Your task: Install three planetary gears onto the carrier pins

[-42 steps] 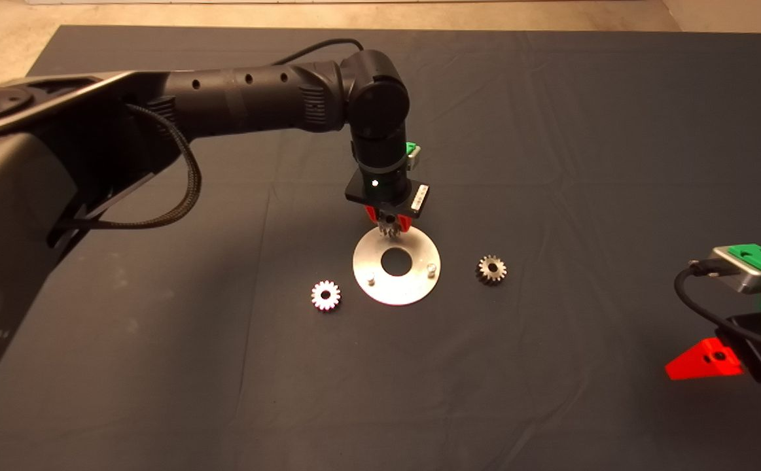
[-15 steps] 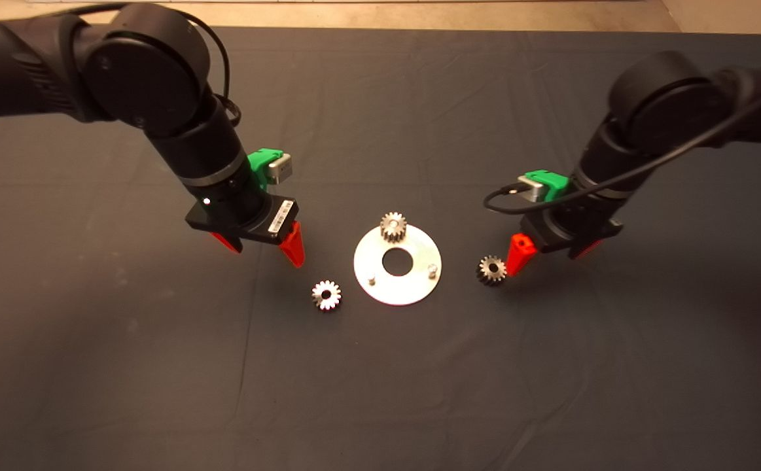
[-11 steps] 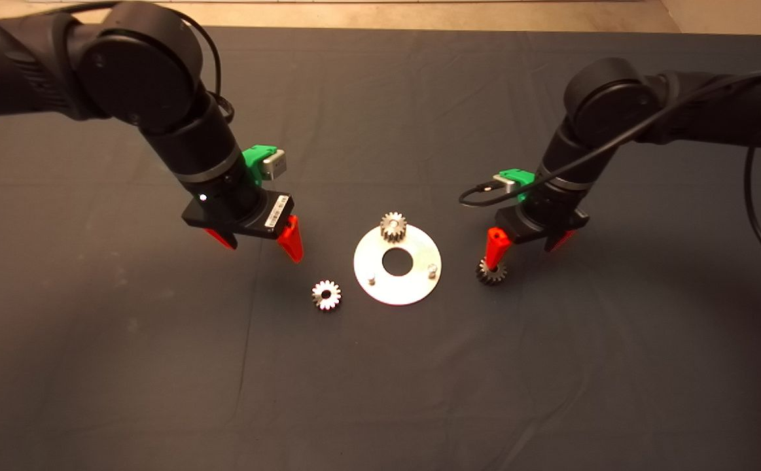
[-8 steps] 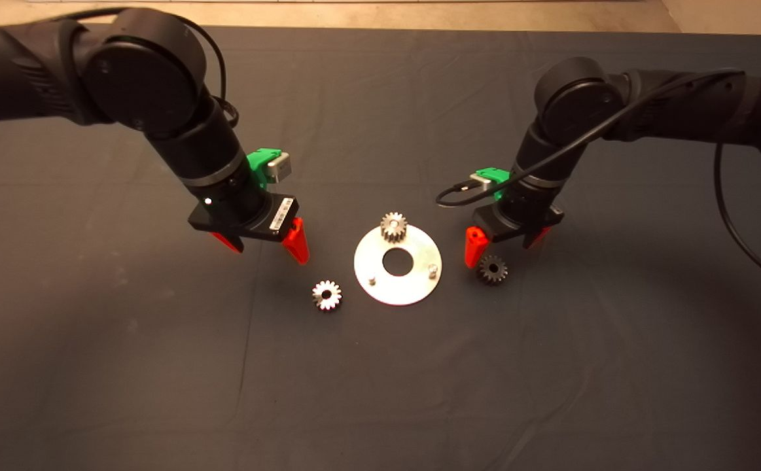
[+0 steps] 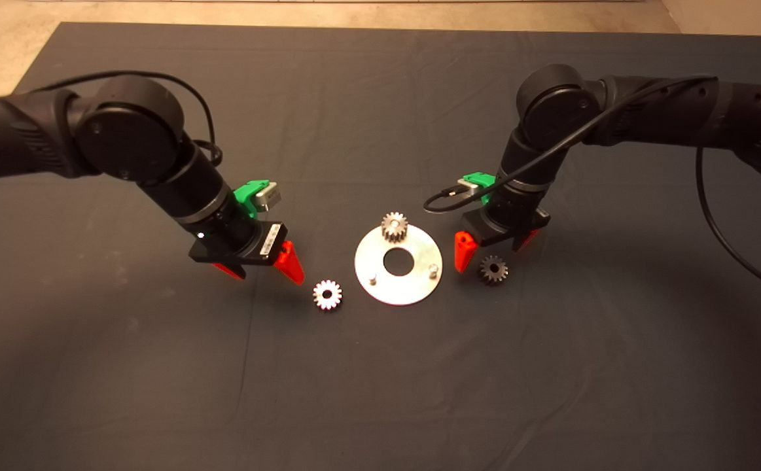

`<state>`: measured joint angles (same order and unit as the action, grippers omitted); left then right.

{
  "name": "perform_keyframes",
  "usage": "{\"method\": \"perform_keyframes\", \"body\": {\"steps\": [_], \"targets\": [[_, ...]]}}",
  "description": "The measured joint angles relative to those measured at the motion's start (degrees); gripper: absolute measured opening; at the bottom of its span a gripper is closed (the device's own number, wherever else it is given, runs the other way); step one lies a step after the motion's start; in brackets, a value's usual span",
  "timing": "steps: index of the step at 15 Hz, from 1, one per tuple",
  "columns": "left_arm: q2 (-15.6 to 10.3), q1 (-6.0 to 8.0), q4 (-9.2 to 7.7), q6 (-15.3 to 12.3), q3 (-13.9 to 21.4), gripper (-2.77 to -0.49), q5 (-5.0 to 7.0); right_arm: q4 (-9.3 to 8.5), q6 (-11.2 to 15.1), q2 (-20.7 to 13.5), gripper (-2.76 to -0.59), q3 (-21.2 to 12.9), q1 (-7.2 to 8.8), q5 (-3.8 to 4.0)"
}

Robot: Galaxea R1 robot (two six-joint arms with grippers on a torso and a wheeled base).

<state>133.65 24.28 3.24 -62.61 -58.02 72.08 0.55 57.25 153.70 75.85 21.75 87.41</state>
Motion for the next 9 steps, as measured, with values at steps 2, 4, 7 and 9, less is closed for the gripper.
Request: {"method": "perform_keyframes", "body": {"steps": [2, 4, 7, 9], "targets": [[0.9, -0.61, 0.76, 1.7, -0.3, -0.93, -1.23, 0.02, 0.0, 0.2, -0.63, 0.0, 0.0, 0.07], [0.9, -1.08, 1.27, 2.7, -1.9, -0.93, -1.35, 0.02, 0.0, 0.4, -0.63, 0.0, 0.0, 0.38], [0.9, -1.13, 1.33, 0.3, -2.0, -0.93, -1.19, 0.02, 0.0, 1.6, -0.63, -0.1, 0.0, 0.02], [1.6, -1.13, 1.38, -2.8, -2.0, -0.93, -0.52, 0.02, 0.1, 1.5, -0.63, -0.1, 0.0, 0.07]]}}
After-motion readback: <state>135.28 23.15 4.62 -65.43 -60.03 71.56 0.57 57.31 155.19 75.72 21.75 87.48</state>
